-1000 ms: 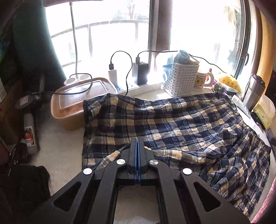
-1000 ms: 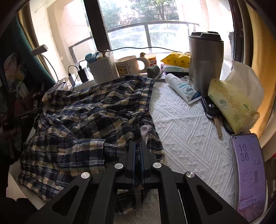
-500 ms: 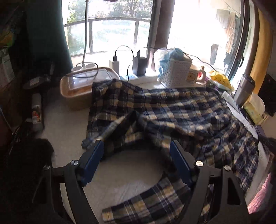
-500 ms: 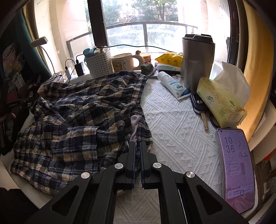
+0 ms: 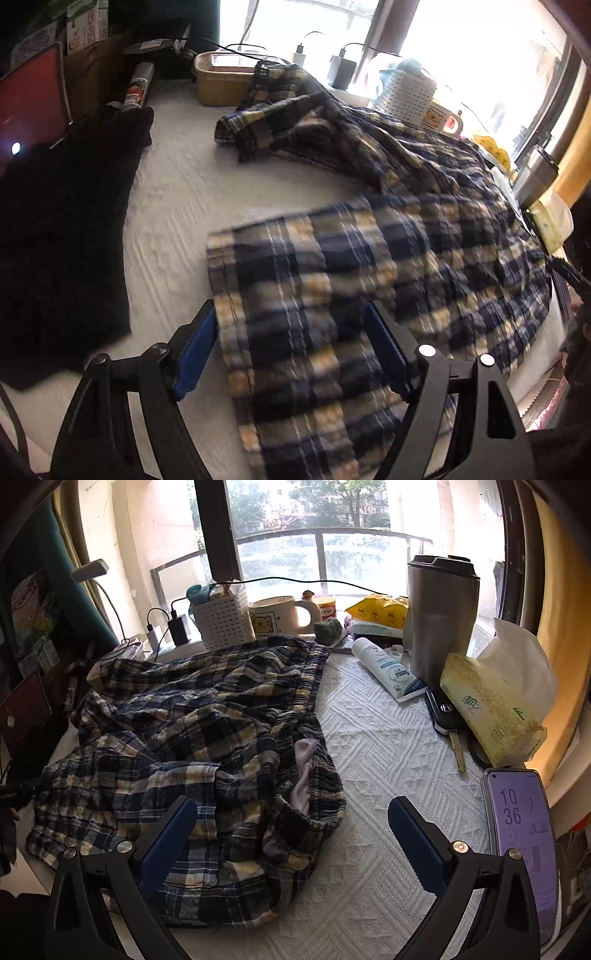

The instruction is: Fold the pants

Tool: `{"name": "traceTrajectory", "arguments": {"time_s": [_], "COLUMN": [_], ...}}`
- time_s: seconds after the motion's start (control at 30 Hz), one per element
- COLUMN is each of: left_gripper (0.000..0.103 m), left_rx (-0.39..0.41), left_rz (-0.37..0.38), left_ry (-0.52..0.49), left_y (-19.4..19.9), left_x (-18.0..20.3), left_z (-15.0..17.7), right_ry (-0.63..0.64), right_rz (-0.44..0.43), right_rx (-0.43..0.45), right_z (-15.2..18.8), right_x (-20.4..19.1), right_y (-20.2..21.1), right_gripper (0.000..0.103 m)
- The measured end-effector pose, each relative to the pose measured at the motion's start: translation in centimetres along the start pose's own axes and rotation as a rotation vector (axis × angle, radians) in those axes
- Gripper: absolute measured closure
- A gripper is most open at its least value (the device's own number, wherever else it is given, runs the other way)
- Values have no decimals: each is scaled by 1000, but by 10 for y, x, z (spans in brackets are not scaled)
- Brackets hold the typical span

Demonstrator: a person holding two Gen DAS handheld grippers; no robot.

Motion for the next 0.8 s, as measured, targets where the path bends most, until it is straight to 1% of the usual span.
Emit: {"name": "traceTrajectory", "arguments": {"time_s": [0.07, 0.13, 0.2, 0.23, 0.27, 0.33, 0.43, 0.5, 0.57, 0.6, 0.63, 0.67, 0.7, 0.73, 0.77, 0.8], "left_gripper": [24, 24, 24, 24, 24, 24, 24, 24, 24, 23, 20, 13, 9, 7, 7, 7], "left_rx": [11, 21, 35, 33, 33, 29, 38, 41, 47, 54, 66, 83, 101, 117, 117, 115], "left_rz": [-9, -17, -22, -22, -21, -21, -55, -63, -65, -70, -74, -77, -89, -100, -98, -99], "left_ry": [-9, -15, -7, -4, 0, -14, -67, -73, -73, -79, -97, -128, -152, -160, -145, -140], "left_y": [6, 11, 16, 17, 18, 21, 23, 24, 25, 24, 23, 21, 18, 17, 16, 16], "left_x": [5, 7, 8, 8, 9, 13, 21, 23, 23, 24, 26, 29, 33, 36, 36, 36], "left_z": [12, 19, 27, 30, 34, 44, 52, 55, 57, 58, 60, 63, 66, 67, 66, 64], "right_ry": [14, 20, 37, 48, 58, 83, 146, 199, 237, 237, 226, 210, 203, 200, 191, 184], "right_rz": [31, 13, 5, -4, -13, -26, -52, -35, 11, 27, 22, 6, -8, -10, -7, -10], "right_rx": [9, 2, -1, 0, 0, 9, 22, 4, -36, -59, -79, -82, -73, -71, -75, -78], "right_z": [2, 5, 7, 8, 9, 10, 11, 12, 17, 20, 23, 24, 24, 23, 23, 23], "right_x": [-3, -4, -6, -7, -9, -11, -20, -24, -23, -20, -16, -13, -12, -12, -11, -11], "right_y": [-1, -2, -2, -2, -2, 0, 3, -1, -12, -18, -22, -23, -21, -21, -22, -23], "right_gripper": [1, 12, 31, 35, 43, 44, 44, 43, 44, 44, 44, 45, 55, 62, 74, 82]}}
Point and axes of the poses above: each gripper's, at about its wrist camera, not at the fingertips, and y roughly against the way its jaws point, x to its right, z to its underside, the point moved 2 cm from there along -y, roughly the way its jaws point, and after that the axes turned 7 degrees about -z, right-handed, at the moved point
